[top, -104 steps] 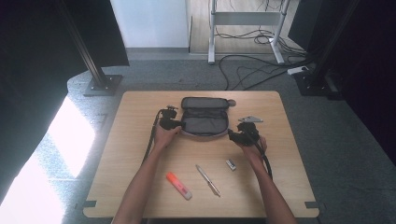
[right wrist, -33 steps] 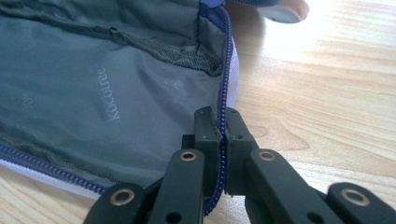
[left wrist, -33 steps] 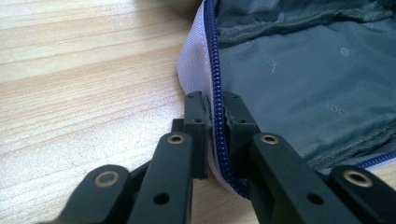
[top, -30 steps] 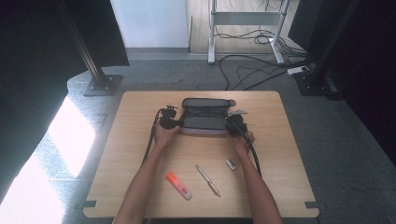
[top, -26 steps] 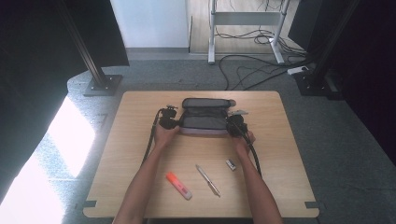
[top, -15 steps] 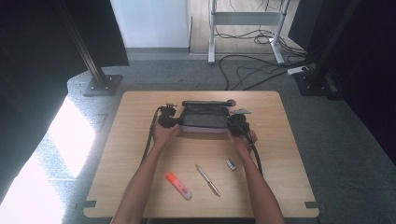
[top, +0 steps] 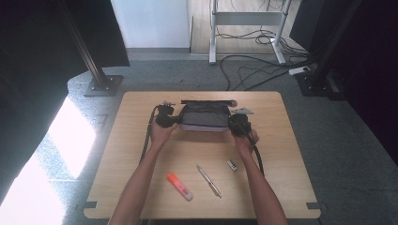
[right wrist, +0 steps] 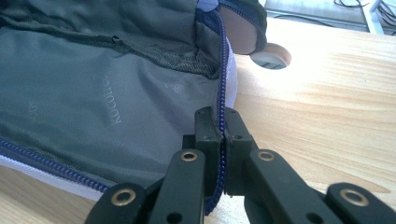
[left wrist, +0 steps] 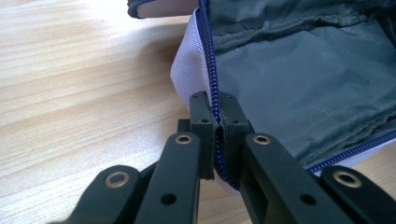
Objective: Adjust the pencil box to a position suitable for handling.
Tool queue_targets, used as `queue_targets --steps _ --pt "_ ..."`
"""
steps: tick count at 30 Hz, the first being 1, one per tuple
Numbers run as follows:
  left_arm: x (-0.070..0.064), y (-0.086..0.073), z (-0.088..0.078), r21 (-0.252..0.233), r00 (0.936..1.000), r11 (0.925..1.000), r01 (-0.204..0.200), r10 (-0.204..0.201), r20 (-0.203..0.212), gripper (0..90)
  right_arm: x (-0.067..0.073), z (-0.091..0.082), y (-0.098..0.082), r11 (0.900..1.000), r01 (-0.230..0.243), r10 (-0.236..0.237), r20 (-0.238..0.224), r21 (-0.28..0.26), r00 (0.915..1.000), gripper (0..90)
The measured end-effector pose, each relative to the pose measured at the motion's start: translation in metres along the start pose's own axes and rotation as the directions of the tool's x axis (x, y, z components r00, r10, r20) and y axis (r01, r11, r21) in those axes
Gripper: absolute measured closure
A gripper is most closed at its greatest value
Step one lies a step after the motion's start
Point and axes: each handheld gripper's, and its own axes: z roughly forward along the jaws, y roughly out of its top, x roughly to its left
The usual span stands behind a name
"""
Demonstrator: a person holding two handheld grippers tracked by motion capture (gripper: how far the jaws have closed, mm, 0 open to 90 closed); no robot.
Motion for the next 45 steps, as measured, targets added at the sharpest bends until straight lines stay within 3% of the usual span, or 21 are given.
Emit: queue_targets --steps 45 --pt "-0.002 -0.003 -0.042 -0.059 0.9993 0.9977 -0.034 0.035 0.015 87.7 0.015 -0.027 0.009 0.997 0.020 -0.023 -0.051 -0.068 0.9984 86.4"
